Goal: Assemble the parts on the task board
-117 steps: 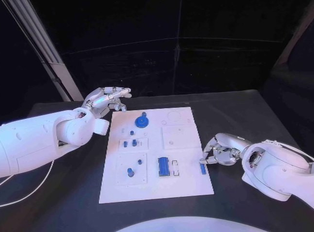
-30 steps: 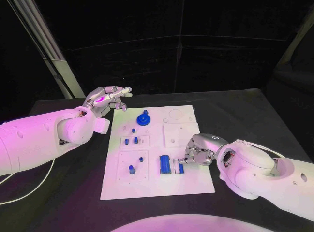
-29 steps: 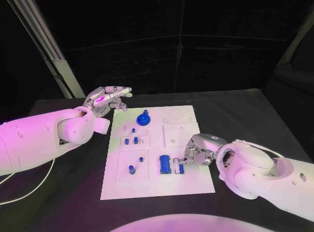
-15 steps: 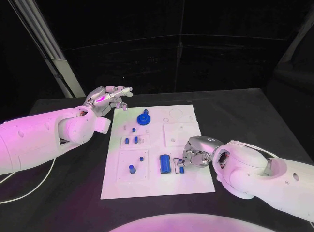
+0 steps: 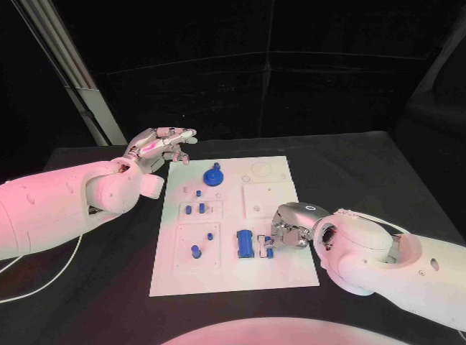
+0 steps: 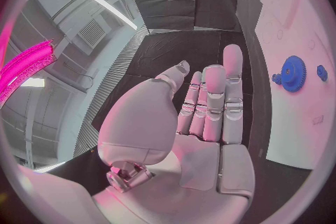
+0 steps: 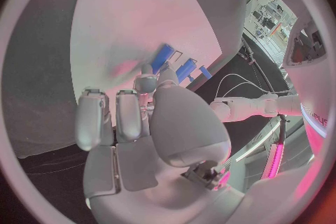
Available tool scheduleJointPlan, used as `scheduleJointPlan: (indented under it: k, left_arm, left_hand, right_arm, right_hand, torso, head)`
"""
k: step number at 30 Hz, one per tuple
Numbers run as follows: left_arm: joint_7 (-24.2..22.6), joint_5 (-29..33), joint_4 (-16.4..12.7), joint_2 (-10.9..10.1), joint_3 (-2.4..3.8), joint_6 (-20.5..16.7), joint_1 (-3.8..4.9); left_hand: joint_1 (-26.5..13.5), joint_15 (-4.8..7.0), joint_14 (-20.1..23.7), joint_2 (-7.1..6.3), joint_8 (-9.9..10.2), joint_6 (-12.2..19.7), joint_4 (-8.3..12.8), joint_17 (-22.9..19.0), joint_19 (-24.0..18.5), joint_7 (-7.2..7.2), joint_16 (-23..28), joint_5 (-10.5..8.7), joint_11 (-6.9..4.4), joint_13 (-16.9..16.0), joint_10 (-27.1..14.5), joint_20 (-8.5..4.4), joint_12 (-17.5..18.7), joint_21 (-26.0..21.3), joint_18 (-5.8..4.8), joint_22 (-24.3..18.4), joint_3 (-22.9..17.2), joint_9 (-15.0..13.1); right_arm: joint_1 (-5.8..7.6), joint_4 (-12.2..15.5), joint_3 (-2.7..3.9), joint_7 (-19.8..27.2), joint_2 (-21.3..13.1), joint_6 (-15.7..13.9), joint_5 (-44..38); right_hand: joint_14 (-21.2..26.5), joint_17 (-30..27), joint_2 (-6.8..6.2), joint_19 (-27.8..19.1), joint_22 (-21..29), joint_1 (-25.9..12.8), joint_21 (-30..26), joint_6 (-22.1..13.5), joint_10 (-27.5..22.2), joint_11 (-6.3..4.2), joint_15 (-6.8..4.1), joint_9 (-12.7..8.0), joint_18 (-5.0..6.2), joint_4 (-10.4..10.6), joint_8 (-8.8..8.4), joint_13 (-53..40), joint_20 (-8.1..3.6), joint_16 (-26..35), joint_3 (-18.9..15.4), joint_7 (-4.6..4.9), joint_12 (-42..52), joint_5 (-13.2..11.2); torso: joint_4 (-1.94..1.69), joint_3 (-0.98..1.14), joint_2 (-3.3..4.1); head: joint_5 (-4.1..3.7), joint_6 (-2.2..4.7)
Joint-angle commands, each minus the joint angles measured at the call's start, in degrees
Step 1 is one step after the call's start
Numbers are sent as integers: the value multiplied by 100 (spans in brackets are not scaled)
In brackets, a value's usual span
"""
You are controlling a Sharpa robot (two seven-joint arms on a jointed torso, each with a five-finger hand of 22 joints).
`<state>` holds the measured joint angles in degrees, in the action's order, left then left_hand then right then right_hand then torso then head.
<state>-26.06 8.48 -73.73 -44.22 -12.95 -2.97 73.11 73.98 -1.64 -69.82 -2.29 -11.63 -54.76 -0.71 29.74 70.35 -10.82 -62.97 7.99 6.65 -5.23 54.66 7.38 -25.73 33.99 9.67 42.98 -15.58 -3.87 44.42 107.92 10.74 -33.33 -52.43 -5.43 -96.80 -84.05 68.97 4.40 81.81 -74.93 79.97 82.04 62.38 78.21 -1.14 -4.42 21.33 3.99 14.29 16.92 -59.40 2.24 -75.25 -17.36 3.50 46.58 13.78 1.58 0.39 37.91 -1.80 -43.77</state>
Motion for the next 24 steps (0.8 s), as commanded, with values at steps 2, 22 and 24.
scheduleJointPlan:
  k: [2, 22, 24]
  left_arm:
    - [-10, -10, -11, -2, 5, 69, 8]
    - [-5, -10, -1, -6, 4, 78, 8]
    - [-3, -10, 1, -5, 4, 80, 7]
  left_hand:
    - [46, -4, 34, 3, -39, 11, 5, -6, 42, 8, -25, 3, -4, 8, -36, -7, -22, -30, 78, -6, 26, -6]
    - [43, -4, 37, 4, -52, 21, -4, -19, 47, 7, -34, 0, -3, 13, -51, -7, -41, -36, 78, -13, 49, -5]
    - [43, -4, 37, 4, -52, 21, -4, -19, 47, 7, -34, 0, -3, 13, -51, -7, -41, -36, 78, -13, 49, -5]
  right_arm:
    - [-6, 2, -1, -9, 9, 137, -199]
    - [-22, 98, -1, -2, -110, 52, -351]
    - [-22, 111, -1, 0, -132, 21, -354]
  right_hand:
    - [-245, 7, 8, -7, -68, 84, 16, 8, 41, 0, -36, 15, -65, -55, 39, -16, -53, -17, 16, -30, 35, -54]
    - [-229, -51, 19, -46, -16, 133, -22, -79, 1, 24, -20, 67, -53, -158, 78, 9, -47, 39, 102, 1, -39, -693]
    - [-226, -64, 8, -52, -8, 92, -28, -93, -5, 31, -14, 71, -51, -143, 79, 13, -41, 50, 98, 9, -49, -767]
  torso:
    - [2, -2, -2]
    - [11, 7, 2]
    - [6, 5, 4]
  head:
    - [4, 0]
    - [-5, 13]
    - [-10, 10]
